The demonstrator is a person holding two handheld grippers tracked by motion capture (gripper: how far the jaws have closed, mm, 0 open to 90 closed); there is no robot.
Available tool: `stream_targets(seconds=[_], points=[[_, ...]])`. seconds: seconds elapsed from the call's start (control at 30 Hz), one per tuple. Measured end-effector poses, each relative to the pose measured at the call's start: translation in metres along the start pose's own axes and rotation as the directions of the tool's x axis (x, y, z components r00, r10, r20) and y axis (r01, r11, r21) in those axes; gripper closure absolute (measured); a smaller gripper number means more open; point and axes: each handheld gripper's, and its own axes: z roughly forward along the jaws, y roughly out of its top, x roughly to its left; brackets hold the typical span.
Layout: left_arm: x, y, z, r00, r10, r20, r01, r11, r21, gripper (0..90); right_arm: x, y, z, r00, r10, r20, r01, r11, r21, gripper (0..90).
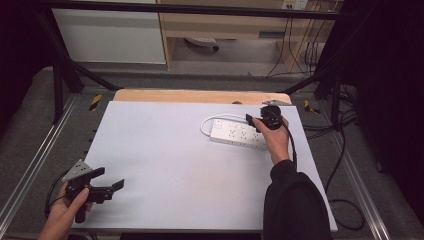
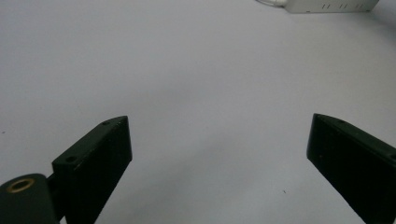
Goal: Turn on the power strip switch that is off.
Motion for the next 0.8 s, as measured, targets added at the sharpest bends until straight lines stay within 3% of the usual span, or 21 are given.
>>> stream_targets(seconds=[0.33,0.8], points=[[0.0,0.0,0.0,1.0,0.001,0.003,-0.001,1.0,0.002,6.8,0.004,0.0,0.006,0.9999,0.015,0.002,-0.015,1.0,-0.012,42.7],[0.0,0.0,0.0,1.0,0.003,0.004,-0.003,1.0,0.001,6.8,0.009,-0.002,0.012,1.0,-0.003,0.004,0.003,1.0,-0.016,63.3]])
